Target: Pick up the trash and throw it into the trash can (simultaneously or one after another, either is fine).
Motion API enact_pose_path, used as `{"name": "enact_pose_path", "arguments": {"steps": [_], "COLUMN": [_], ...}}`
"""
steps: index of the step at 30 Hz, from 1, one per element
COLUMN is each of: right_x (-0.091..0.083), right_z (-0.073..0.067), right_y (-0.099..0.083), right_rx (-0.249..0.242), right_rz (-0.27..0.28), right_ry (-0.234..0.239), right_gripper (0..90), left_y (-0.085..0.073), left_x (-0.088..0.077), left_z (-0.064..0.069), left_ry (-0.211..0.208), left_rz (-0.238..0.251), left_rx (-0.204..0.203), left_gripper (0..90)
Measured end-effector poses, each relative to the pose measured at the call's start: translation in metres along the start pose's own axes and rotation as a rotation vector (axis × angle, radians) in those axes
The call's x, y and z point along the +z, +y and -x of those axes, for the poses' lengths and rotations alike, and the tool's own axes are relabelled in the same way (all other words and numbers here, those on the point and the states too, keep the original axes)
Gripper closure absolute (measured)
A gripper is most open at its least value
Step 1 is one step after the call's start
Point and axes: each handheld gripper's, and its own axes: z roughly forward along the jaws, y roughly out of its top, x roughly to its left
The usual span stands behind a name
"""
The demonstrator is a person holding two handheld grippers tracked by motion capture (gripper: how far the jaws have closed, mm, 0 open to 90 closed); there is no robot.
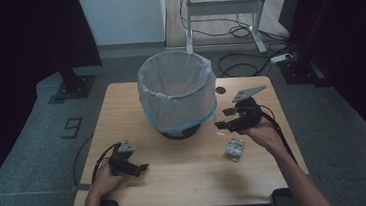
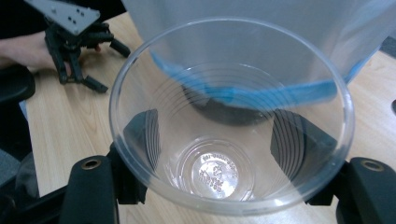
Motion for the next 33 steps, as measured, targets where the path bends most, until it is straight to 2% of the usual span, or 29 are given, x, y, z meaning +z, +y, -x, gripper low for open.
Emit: {"name": "enact_pose_path", "arguments": {"steps": [10, 16, 33], "right_x": [-0.011, -0.02, -0.045], "right_z": [0.01, 0.013, 0.023], "right_y": [0.027, 0.047, 0.105], "right_rx": [0.017, 0.011, 0.024], "right_rz": [-0.004, -0.003, 0.01], "right_ry": [-0.002, -0.009, 0.012], "right_gripper": [32.1, 32.2, 32.4], "left_y": [0.0, 0.0, 0.0], "left_x": [0.0, 0.0, 0.0], "left_z": [0.0, 0.0, 0.0], "left_ry": [0.0, -0.001, -0.001], "left_rz": [-0.002, -0.001, -0.001], "left_rx": [0.001, 0.002, 0.002], "left_gripper": [0.0, 0.0, 0.0]}}
